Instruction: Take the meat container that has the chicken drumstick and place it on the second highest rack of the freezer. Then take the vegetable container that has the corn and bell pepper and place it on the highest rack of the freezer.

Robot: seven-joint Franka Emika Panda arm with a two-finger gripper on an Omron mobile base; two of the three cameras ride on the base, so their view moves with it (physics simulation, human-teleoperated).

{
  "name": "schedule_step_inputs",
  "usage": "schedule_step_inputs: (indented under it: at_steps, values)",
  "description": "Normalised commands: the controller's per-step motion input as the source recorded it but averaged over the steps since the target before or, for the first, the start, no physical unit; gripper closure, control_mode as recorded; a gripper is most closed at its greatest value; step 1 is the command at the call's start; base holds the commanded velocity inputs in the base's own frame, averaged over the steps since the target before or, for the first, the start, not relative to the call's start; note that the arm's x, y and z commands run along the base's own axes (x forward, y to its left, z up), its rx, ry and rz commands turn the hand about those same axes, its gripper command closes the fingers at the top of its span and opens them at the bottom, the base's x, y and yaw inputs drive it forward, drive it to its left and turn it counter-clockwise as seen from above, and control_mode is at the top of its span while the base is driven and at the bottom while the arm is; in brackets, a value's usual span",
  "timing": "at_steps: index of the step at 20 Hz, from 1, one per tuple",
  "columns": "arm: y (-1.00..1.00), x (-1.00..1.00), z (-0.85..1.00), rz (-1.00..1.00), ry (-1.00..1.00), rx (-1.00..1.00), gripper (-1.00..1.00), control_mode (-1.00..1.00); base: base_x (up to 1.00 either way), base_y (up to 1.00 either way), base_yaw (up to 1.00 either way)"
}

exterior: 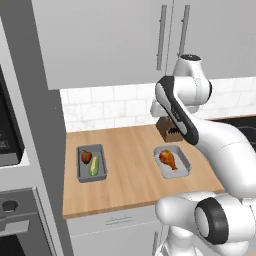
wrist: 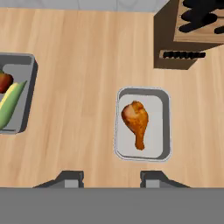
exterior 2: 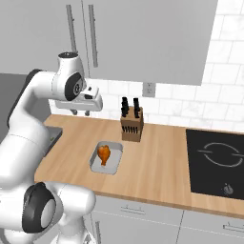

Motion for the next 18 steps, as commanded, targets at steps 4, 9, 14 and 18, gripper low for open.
schedule_step_inputs:
  at_steps: [4, 9, 14, 18]
  values:
    - [0.01, -0.43, -0.13, 0.0, -0.03, -0.02, -1.0, -1.0, 0.0, 0.0, 0.0]
    - [0.07, -0.29, -0.73, -0.25, 0.03, 0.03, -1.0, -1.0, 0.0, 0.0, 0.0]
    - [0.14, 0.0, -0.98, -0.74, -0.01, 0.05, -1.0, -1.0, 0.0, 0.0, 0.0]
    - [-0.11, -0.02, -0.7, -0.77, 0.0, 0.15, -1.0, -1.0, 0.0, 0.0, 0.0]
